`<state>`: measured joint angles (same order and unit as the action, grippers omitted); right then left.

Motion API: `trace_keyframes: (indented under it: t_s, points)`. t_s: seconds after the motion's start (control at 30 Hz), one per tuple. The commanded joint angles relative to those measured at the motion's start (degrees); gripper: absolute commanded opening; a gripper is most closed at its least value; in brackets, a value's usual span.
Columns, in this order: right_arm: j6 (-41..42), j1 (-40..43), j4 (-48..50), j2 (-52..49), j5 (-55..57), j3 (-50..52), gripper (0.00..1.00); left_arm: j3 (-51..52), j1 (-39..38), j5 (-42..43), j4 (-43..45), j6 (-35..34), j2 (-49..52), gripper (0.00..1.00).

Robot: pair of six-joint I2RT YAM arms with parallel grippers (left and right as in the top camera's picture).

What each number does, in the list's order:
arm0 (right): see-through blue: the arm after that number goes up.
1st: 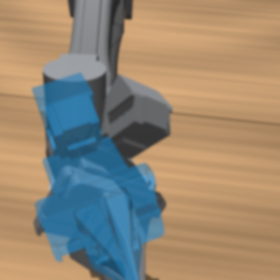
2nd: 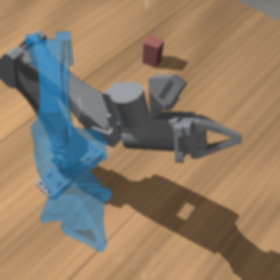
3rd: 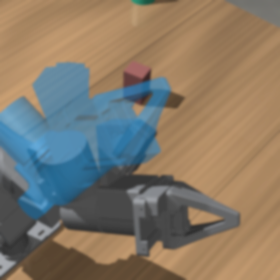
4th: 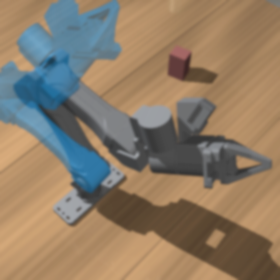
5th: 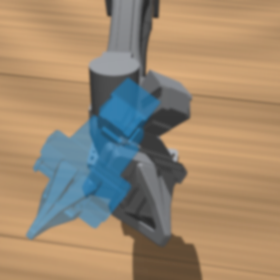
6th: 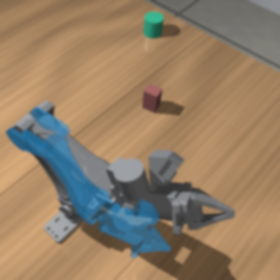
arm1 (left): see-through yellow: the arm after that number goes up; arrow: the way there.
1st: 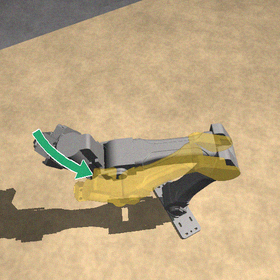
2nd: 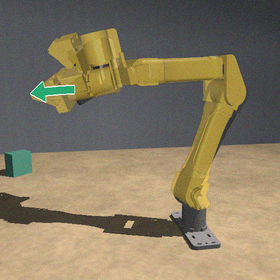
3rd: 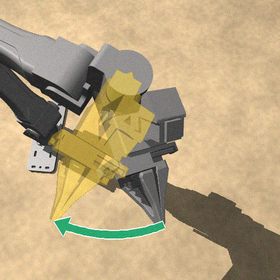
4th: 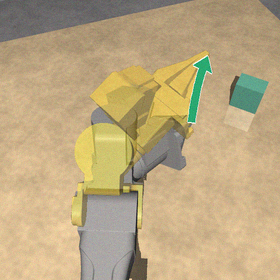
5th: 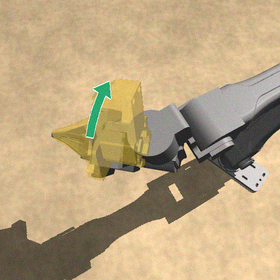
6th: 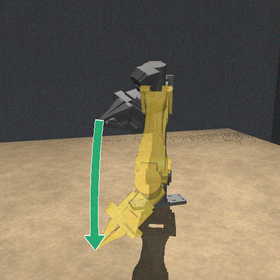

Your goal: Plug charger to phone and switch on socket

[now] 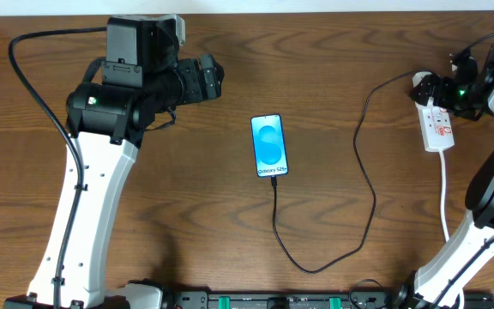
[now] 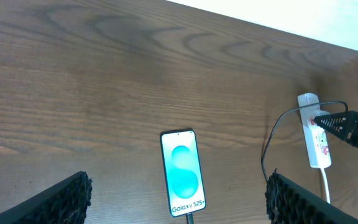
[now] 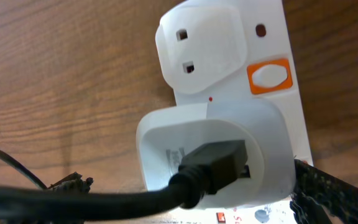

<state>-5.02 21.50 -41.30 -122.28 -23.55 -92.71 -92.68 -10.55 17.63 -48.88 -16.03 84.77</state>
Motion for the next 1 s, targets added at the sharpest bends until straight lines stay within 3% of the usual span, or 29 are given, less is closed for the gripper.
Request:
trace_keyframes:
  t_s: [0.0,0.97]
  points:
    - [0.94,-0.22,-1.01,0.31,-0.37,0.63,0.99,-0.02,0.24,-0.79,0.0,0.98,-0.55,0.89]
    - [4.15,-0.39,2.16,0.28,-6.29,3.61,0.99,-0.02,0.24,-0.79,0.0,0.98,-0.55,0.89]
